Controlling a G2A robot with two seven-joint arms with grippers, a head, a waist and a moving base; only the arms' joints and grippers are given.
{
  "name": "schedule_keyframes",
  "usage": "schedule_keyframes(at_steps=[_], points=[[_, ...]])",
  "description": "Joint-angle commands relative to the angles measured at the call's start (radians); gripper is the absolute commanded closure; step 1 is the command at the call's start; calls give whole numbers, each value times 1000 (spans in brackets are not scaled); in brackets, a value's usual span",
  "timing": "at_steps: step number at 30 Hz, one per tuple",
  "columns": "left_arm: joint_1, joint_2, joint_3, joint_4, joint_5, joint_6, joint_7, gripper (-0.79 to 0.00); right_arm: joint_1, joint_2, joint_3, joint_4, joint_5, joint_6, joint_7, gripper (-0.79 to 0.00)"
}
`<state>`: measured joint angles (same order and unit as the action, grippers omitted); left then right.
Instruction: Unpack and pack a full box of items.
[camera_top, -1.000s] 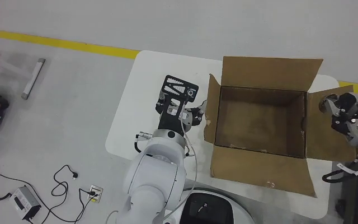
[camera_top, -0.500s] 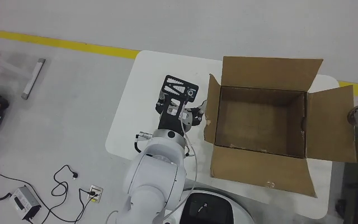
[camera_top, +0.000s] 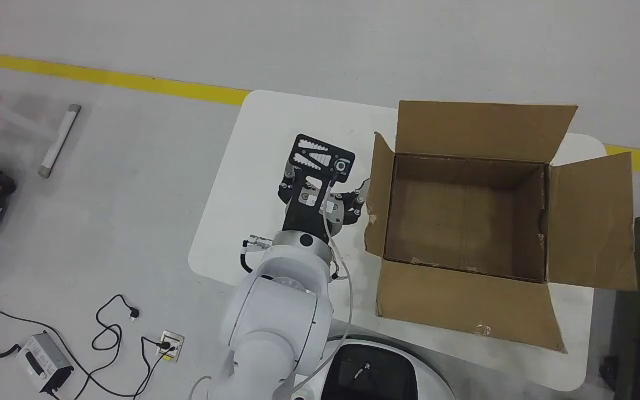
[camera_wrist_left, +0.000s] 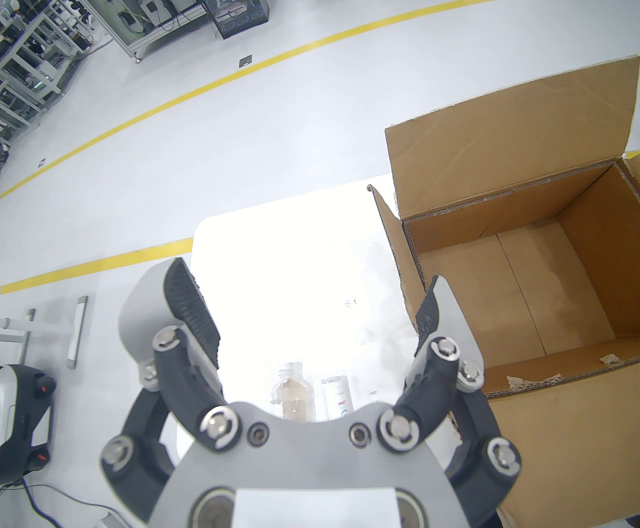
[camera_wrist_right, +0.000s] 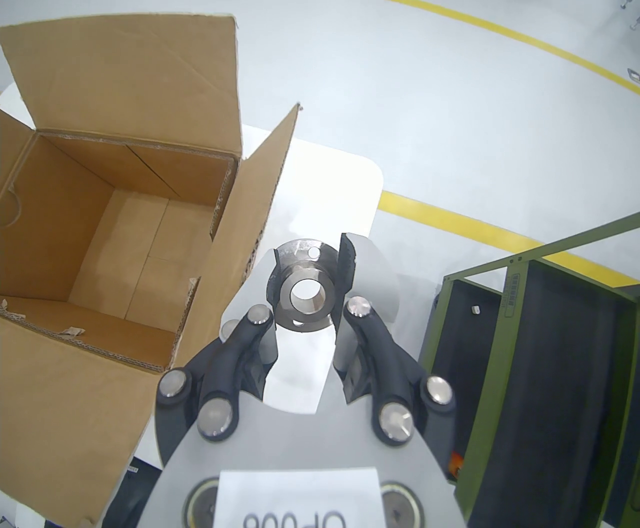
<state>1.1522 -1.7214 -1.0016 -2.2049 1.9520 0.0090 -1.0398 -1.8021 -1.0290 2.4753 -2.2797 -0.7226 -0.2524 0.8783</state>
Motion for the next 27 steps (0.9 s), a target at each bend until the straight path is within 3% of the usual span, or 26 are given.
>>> schedule_keyframes(at_steps=[1, 13, 27], points=[[0, 0, 0, 0, 0, 0, 0, -785, -14, -2, 7, 8, -3, 1, -3, 0], [0, 0, 0, 0, 0, 0, 0, -785, -89, -14, -47, 100, -34, 8, -51, 0], [0, 0, 0, 0, 0, 0, 0, -785, -126, -27, -248, 242, -134, 35, -154, 0]])
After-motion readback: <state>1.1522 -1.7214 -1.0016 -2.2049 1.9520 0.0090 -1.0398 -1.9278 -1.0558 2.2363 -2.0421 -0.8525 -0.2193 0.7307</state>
